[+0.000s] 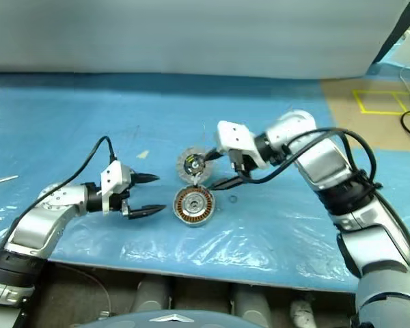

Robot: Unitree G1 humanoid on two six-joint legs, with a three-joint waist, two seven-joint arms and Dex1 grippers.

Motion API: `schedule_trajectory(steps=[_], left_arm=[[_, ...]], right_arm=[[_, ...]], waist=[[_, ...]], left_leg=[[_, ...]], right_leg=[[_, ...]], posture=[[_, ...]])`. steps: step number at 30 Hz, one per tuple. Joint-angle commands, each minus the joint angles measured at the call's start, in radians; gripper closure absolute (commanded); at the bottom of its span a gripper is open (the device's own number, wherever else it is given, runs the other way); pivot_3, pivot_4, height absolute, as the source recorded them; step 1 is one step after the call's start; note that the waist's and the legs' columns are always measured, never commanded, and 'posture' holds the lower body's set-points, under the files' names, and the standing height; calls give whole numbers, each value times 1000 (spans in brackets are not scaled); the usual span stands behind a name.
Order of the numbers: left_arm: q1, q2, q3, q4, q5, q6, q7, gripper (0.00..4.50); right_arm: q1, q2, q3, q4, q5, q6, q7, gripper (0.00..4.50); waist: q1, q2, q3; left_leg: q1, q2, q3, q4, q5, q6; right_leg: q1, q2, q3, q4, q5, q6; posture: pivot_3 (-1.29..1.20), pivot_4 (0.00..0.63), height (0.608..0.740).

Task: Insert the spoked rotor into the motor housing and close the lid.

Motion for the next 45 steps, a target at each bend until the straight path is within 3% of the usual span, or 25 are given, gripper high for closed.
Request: schedule_trajectory(steps=[1, 6, 11, 16, 20, 30, 39, 45], left_arm=[[6, 9, 29, -60, -36, 16, -2, 0], [29, 21, 34, -92, -50, 31, -10, 0], [42, -17, 40, -120, -62, 24, 27, 0], [117, -11, 52, -191, -92, 60, 47, 0], [155, 0, 53, -211, -91, 65, 55, 0], [128, 0, 38, -203, -78, 69, 66, 0], [130, 11, 39, -191, -62, 59, 66, 0], [124, 5, 28, -183, -50, 50, 68, 0]], right_arm=[[148, -4, -143, -127, -1, 57, -182, 872], [372, 72, -287, -329, 33, 208, -427, 872], [514, 125, -274, -428, -33, 235, -596, 872], [608, 157, -287, -464, -22, 275, -676, 872], [621, 152, -262, -463, -9, 277, -677, 872], [590, 145, -123, -237, -80, 102, -610, 872], [598, 146, -127, -144, -103, 22, -604, 872], [610, 138, -114, -150, -118, 11, -598, 872]], waist=[[2, 0, 0], [-5, 1, 0], [-3, 1, 0], [-4, 1, 0], [-5, 1, 0], [-6, 1, 0], [-6, 1, 0], [-5, 1, 0]], left_leg=[[0, 0, 0, 0, 0, 0], [2, 0, 0, -2, 0, 0], [5, 0, 1, -2, 0, 0], [5, -1, 2, -2, 0, -1], [5, -1, 2, -4, -1, -1], [5, -1, 2, -4, -1, -1], [8, -1, 1, -4, -1, -2], [17, -2, 2, -9, -1, -1]], right_leg=[[0, 0, 0, 0, 0, 0], [0, 1, 1, -1, 0, 1], [1, 2, 4, -1, -1, 3], [1, 1, 5, -3, -2, 4], [1, 2, 5, -5, -3, 6], [2, 2, 5, -6, -2, 7], [5, 2, 5, -8, -1, 8], [16, 2, 5, -15, -1, 8]], posture=[[0, 150, 740], [0, 150, 740], [0, 150, 740], [0, 150, 740], [0, 150, 740], [0, 150, 740], [0, 150, 740], [0, 150, 740]])
